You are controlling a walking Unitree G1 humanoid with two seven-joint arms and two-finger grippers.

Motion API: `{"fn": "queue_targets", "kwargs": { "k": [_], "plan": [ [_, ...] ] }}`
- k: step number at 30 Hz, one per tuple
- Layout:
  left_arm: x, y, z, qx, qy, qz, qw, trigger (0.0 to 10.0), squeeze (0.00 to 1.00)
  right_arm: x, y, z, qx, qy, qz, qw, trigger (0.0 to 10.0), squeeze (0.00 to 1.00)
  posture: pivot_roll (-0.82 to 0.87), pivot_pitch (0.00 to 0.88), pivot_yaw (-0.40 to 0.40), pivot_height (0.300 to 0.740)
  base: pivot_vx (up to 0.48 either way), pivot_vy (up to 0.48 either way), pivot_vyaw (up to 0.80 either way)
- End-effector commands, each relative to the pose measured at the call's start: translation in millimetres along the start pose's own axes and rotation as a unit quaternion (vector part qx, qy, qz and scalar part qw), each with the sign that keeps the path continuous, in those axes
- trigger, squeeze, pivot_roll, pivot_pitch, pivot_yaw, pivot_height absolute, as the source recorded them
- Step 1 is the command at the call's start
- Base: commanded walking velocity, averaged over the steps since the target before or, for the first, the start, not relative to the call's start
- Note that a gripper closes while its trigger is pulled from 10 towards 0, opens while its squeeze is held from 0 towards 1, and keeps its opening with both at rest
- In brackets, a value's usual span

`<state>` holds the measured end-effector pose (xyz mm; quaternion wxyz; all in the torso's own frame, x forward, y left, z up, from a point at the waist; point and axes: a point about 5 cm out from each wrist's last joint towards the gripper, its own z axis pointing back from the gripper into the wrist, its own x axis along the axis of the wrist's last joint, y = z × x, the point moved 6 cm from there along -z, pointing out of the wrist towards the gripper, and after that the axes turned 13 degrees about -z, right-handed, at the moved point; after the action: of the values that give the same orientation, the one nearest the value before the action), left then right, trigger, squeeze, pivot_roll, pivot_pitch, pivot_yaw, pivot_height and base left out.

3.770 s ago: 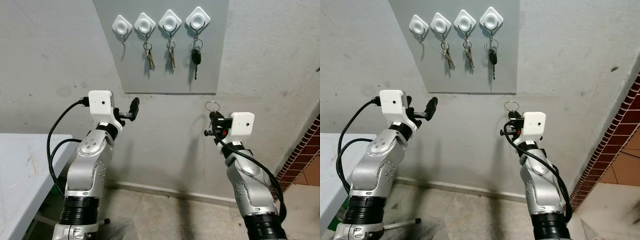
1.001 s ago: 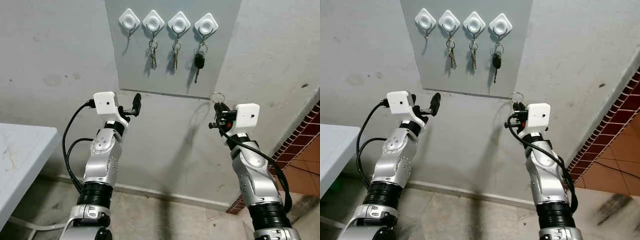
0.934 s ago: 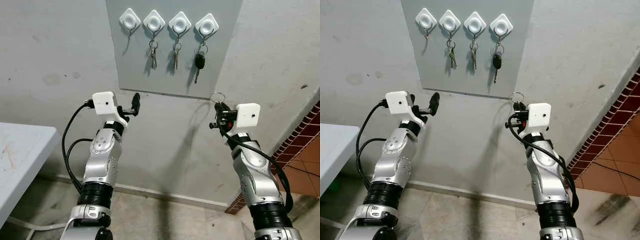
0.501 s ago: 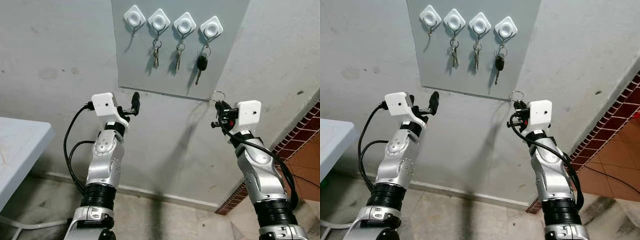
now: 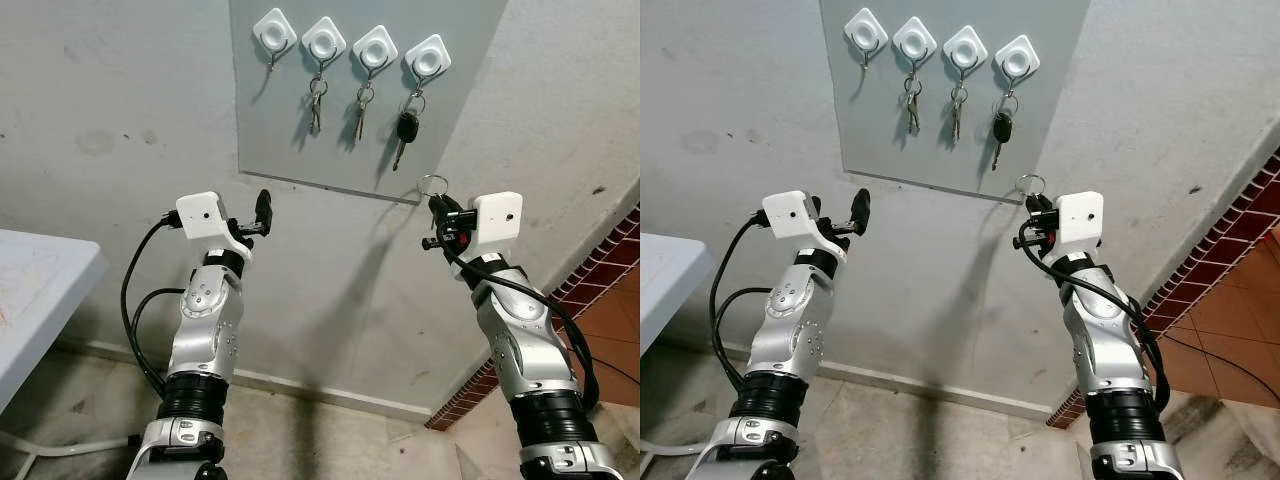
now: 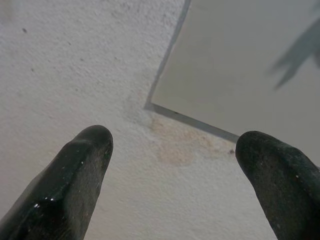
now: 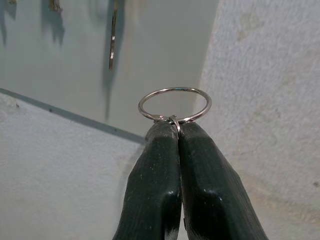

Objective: Hang keys on a hook

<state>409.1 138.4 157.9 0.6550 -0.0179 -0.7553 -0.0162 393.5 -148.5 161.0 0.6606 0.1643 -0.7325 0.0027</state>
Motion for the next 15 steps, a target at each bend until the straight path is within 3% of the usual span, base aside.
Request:
{"fn": "queue_targets", "kwargs": {
  "k": [1, 15],
  "plan": [
    [4, -3.0, -2.9, -0.013, -0.002, -0.009, 1.0, 10.0, 0.0, 3, -1.4, -2.1, -0.006, -0.008, -0.002, 1.0, 10.0, 0.0, -0.04, 0.0, -0.064, 0.74, 0.0, 0.0, 0.0],
    [15, 1.5, -6.0, -0.048, -0.001, -0.048, 0.998, 10.0, 0.0, -12, 10.0, -1.4, -0.024, -0.022, -0.039, 0.999, 10.0, 0.0, 0.01, 0.0, 0.054, 0.74, 0.0, 0.0, 0.0]
  ]
}}
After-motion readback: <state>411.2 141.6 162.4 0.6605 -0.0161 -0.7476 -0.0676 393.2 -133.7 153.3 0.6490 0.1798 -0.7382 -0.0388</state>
